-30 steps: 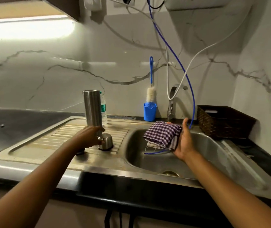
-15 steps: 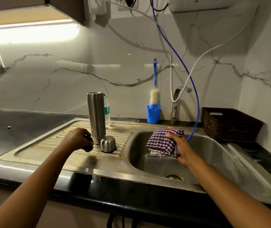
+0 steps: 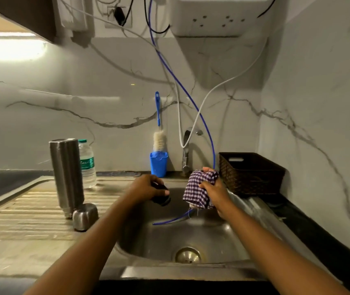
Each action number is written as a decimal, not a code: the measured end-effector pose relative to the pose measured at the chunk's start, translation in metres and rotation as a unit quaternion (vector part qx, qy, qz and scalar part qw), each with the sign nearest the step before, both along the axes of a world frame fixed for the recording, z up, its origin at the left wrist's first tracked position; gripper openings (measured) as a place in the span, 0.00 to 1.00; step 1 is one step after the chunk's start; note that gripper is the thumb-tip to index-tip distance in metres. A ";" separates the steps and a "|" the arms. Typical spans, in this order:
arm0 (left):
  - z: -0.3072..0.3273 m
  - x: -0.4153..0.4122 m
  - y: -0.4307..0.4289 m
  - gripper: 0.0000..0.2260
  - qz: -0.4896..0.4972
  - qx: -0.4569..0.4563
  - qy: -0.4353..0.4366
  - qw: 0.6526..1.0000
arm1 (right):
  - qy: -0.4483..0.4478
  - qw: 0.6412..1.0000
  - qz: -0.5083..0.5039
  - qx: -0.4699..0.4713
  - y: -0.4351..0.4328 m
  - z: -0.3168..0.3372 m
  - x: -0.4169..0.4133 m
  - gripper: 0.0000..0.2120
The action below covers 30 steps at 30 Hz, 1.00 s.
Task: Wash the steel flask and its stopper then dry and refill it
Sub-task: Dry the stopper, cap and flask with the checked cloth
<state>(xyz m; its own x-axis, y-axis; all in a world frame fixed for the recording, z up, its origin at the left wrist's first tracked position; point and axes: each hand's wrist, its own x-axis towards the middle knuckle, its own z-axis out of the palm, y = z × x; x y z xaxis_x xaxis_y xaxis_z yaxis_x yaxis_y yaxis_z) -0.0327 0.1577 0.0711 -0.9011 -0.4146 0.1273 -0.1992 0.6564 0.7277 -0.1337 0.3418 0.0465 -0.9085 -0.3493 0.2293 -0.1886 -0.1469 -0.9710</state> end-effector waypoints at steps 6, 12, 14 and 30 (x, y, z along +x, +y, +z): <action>-0.044 -0.031 0.009 0.14 0.008 -0.184 -0.097 0.978 | 0.033 0.995 -0.020 0.091 0.021 -0.029 -0.030 0.22; -0.044 -0.029 0.009 0.13 0.001 0.187 0.044 0.981 | 0.059 0.989 0.057 0.125 0.012 -0.021 -0.012 0.30; -0.042 -0.024 0.017 0.12 -0.019 0.315 0.079 0.946 | 0.068 0.987 0.077 0.124 0.008 -0.021 -0.003 0.32; -0.046 -0.021 0.042 0.08 -0.089 0.505 0.155 0.844 | 0.285 0.938 0.117 0.162 0.004 -0.029 0.001 0.21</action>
<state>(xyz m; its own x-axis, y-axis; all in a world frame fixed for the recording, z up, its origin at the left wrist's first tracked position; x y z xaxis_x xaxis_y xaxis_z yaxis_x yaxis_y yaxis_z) -0.0540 0.1993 0.0254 -0.9488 -0.3143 0.0302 0.1394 -0.3310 0.9333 -0.1330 0.3456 0.0173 -0.5614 -0.6583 0.5015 -0.6894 0.0367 -0.7235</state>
